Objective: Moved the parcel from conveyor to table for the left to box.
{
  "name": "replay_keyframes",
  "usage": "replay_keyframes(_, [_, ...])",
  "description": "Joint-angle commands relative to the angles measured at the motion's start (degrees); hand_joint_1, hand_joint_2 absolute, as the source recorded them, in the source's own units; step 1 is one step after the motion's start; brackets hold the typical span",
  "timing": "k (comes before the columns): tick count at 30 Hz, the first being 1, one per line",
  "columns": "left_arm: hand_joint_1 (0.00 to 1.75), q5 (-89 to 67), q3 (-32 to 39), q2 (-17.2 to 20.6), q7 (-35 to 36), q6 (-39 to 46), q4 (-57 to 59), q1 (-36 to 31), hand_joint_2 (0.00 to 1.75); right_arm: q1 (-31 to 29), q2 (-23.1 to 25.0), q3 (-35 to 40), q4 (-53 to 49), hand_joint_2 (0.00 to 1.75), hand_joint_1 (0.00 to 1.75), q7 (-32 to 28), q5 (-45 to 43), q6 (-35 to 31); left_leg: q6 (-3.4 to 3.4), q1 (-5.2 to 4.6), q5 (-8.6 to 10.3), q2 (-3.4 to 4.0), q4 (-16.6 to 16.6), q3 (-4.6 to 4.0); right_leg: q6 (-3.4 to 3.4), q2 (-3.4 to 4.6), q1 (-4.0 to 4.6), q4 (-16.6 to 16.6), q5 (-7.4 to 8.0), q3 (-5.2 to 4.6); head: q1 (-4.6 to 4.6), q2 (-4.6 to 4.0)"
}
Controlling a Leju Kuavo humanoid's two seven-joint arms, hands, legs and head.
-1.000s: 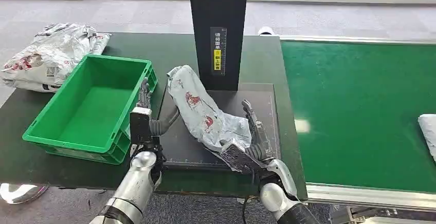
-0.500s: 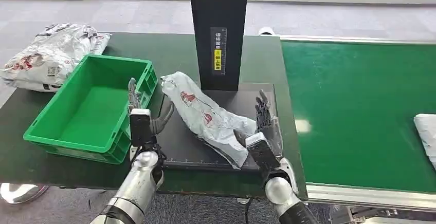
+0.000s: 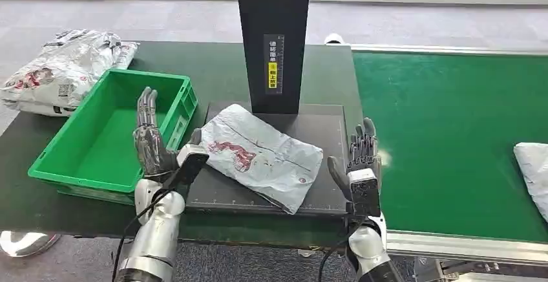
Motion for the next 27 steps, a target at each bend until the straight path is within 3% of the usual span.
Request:
replay_keyframes(1, [0.00,-11.19,-25.99,4.78,9.76,-17.58,31.59,-11.11,1.75,-7.99,1.11,-3.21,7.08,1.75,0.00,1.26,-1.03,5.84,0.07,-0.08,0.14,-0.46,-0.08,0.01,0.03,-0.52,-0.08,-0.06,-0.03,0.17,0.00,0.00])
replay_keyframes(3, [0.00,-11.27,-29.69,5.77,12.10,-28.46,33.56,-12.10,1.75,-9.22,1.85,-3.71,7.68,1.75,0.00,1.61,-0.75,7.98,0.09,-0.03,0.11,-0.18,-0.04,0.01,0.03,-0.26,-0.06,-0.06,0.04,0.16,0.00,0.00])
replay_keyframes(7, [0.00,-10.48,-30.24,6.13,11.98,-29.06,34.15,-12.33,1.75,-9.16,2.06,-3.92,7.44,1.75,0.00,1.89,-0.37,8.39,0.07,-0.16,0.08,0.10,-0.06,0.05,0.13,0.08,-0.20,-0.03,0.16,0.13,0.00,0.00])
replay_keyframes(8, [0.00,-8.40,-30.08,6.19,13.20,-35.98,35.68,-13.18,1.75,-8.95,2.25,-4.31,6.66,1.75,0.00,1.83,0.11,8.89,0.06,-0.12,0.05,0.25,-0.09,0.14,0.07,0.19,-0.16,-0.10,0.20,0.18,0.00,0.00])
replay_keyframes(10, [0.00,-6.56,-30.40,6.54,14.50,-41.84,36.82,-13.94,1.75,-8.11,2.32,-4.79,4.35,1.75,0.00,2.68,1.35,9.09,0.04,-0.13,0.06,0.22,-0.10,0.15,0.03,0.14,-0.16,-0.06,0.16,0.14,0.00,0.00])
replay_keyframes(16, [0.00,-4.80,-31.84,7.71,16.86,-52.10,39.25,-16.44,1.75,-5.71,2.03,-5.50,0.26,1.75,0.00,4.44,2.57,11.05,0.05,-0.10,0.04,0.11,-0.06,0.12,0.03,0.08,-0.09,-0.04,0.13,0.16,0.00,0.00])
replay_keyframes(17, [0.24,-4.51,-31.70,7.75,17.84,-52.86,39.44,-16.77,1.75,-5.88,2.13,-5.47,0.23,1.75,0.00,4.43,2.69,11.27,0.05,-0.12,0.05,0.13,-0.15,0.25,0.01,0.07,-0.10,-0.12,0.12,0.28,0.00,0.00])
replay_keyframes(18, [1.73,-4.42,-31.77,7.84,18.19,-52.64,39.18,-17.07,1.75,-6.05,2.22,-5.42,0.03,1.75,0.00,4.41,2.93,11.42,0.06,-0.14,0.07,0.10,-0.08,0.11,0.04,0.07,-0.14,-0.04,0.13,0.15,0.00,0.00])
replay_keyframes(27, [1.75,0.30,-27.72,7.37,19.92,-43.17,35.64,-20.19,1.75,-4.68,2.24,-6.21,-2.36,1.75,0.00,5.28,4.16,11.59,0.05,-0.09,0.09,0.09,-0.04,0.13,0.03,0.01,-0.12,-0.03,0.15,0.20,0.00,0.00])
